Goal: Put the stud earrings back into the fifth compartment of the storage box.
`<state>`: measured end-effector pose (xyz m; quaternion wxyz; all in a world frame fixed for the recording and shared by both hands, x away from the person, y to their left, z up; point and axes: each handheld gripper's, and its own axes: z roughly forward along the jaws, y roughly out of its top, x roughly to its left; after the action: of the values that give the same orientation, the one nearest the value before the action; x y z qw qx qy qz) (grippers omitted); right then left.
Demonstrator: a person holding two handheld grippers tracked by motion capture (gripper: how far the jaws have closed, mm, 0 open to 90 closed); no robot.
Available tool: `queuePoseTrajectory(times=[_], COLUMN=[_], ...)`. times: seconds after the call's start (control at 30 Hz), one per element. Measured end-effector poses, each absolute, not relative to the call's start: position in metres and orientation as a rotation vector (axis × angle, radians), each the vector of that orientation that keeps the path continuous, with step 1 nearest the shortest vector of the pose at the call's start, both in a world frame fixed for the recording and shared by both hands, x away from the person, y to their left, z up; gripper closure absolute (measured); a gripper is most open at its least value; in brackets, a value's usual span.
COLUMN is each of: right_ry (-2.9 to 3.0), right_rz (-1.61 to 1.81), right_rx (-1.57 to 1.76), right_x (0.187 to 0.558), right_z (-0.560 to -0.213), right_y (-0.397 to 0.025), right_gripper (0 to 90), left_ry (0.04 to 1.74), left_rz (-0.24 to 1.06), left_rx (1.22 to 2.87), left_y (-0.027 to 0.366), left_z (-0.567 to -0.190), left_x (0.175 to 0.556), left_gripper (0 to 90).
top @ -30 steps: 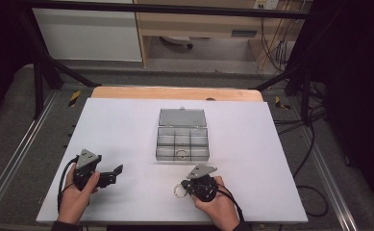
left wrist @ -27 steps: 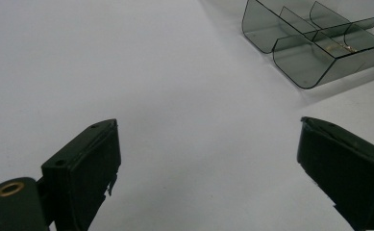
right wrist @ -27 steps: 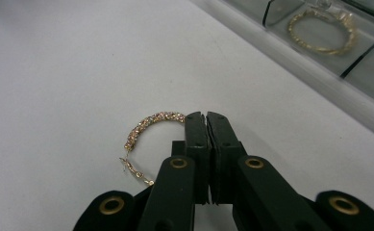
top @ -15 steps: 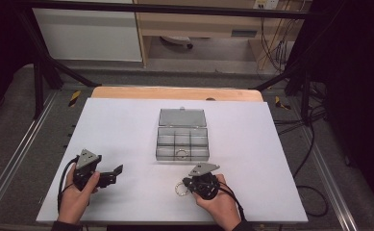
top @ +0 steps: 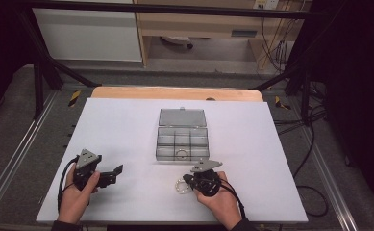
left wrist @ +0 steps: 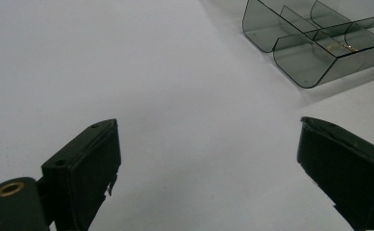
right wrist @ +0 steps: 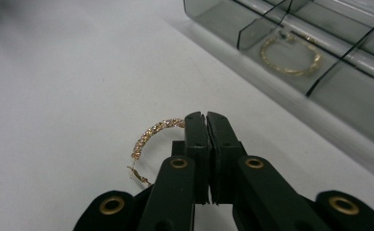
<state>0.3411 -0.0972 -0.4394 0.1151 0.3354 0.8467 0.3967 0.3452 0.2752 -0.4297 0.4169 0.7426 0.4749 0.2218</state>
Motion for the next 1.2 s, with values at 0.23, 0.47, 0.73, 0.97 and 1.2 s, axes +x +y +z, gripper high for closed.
queuePoseTrajectory(times=[0.23,0.47,0.73,0.97,1.2], right_ry=[2.452,2.410,2.371,2.326,2.288], right_rz=[1.193,1.226,1.251,1.259,1.209], right_rx=[0.985,0.992,1.001,1.004,1.022], right_x=[0.347,0.356,0.373,0.391,0.410], right_z=[-0.430,-0.415,-0.401,-0.390,-0.390], right_y=[-0.100,-0.105,-0.102,-0.097,-0.088], right_gripper=[88.5,88.5,88.4,88.5,88.4], left_ry=[1.194,1.197,1.197,1.198,1.197], left_rz=[0.557,0.556,0.555,0.555,0.554], left_rx=[1.863,1.863,1.863,1.863,1.861], left_y=[0.275,0.274,0.274,0.274,0.275], left_z=[-0.430,-0.430,-0.431,-0.431,-0.430], left_x=[0.345,0.345,0.345,0.345,0.345], left_gripper=[8.0,8.0,8.0,8.1,8.1])
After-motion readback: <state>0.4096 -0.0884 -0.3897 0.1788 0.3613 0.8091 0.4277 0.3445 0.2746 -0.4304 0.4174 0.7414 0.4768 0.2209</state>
